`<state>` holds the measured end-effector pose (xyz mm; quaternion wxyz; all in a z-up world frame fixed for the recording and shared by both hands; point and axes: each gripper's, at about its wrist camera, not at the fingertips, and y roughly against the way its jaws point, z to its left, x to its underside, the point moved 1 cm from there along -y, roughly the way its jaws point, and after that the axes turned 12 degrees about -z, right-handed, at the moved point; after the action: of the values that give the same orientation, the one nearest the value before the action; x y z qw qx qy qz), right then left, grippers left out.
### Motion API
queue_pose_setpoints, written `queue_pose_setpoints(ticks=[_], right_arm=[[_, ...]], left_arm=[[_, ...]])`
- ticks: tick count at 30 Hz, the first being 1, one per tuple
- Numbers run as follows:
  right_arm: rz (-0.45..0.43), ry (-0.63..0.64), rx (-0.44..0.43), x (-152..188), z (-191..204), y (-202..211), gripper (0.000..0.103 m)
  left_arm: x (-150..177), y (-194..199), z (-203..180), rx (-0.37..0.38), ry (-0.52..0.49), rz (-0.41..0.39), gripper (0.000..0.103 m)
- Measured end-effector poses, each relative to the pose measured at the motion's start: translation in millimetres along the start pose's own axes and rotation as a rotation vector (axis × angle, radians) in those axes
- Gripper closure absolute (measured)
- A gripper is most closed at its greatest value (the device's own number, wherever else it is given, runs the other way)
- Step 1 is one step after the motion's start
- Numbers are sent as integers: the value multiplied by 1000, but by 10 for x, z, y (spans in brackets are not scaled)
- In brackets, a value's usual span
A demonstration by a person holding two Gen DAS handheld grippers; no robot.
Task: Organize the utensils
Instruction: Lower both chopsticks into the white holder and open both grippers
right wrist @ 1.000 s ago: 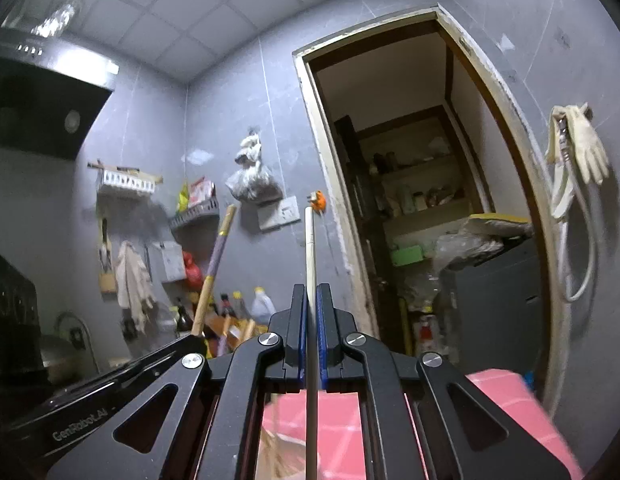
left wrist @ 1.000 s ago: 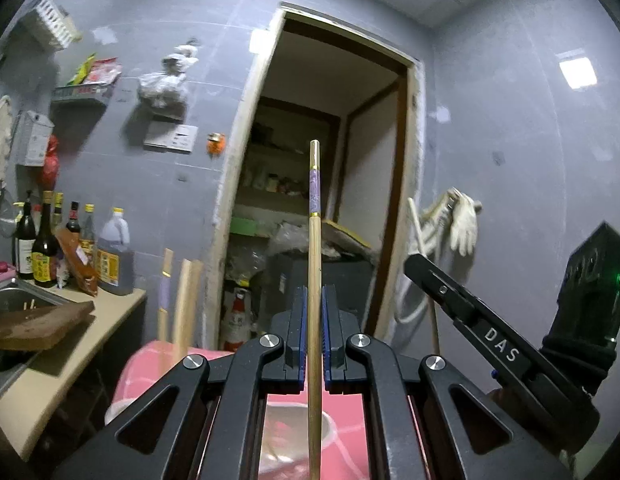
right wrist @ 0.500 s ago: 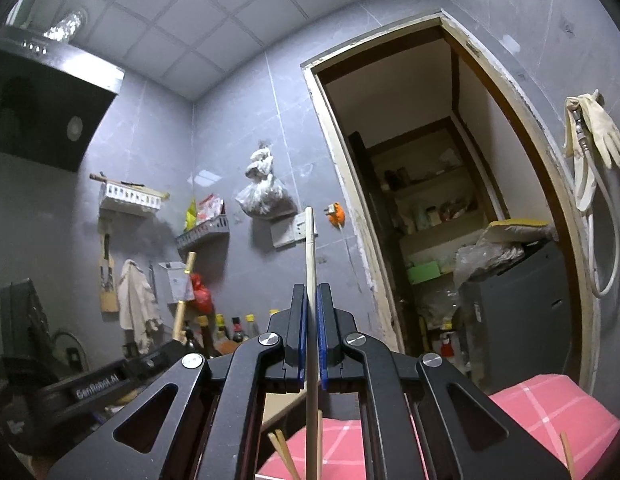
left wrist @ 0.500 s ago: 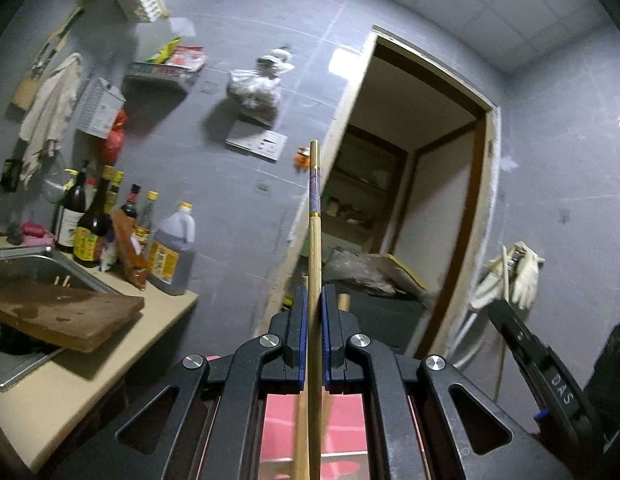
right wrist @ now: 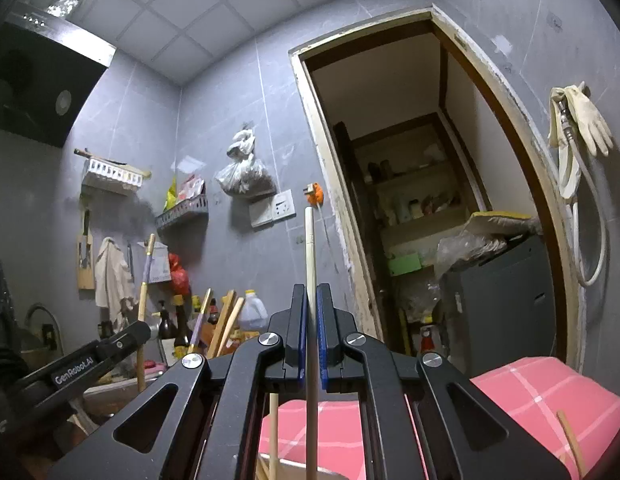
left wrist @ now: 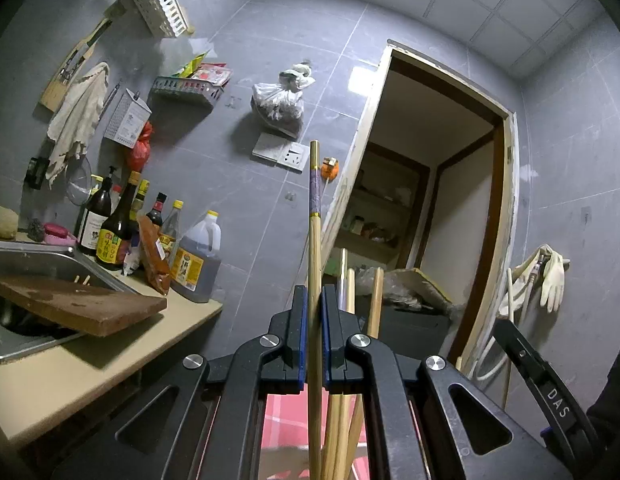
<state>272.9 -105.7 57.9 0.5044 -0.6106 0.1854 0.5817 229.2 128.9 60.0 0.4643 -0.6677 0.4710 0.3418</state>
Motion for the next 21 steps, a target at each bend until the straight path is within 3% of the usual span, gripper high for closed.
queue_pose_setpoints(ticks=[10, 21], right_arm=[[32, 29, -26, 136, 64, -1, 100], [65, 68, -47, 226, 132, 48, 100]], left_arm=[[188, 96, -93, 16, -48, -19, 99], [333, 110, -178, 32, -103, 54, 99]])
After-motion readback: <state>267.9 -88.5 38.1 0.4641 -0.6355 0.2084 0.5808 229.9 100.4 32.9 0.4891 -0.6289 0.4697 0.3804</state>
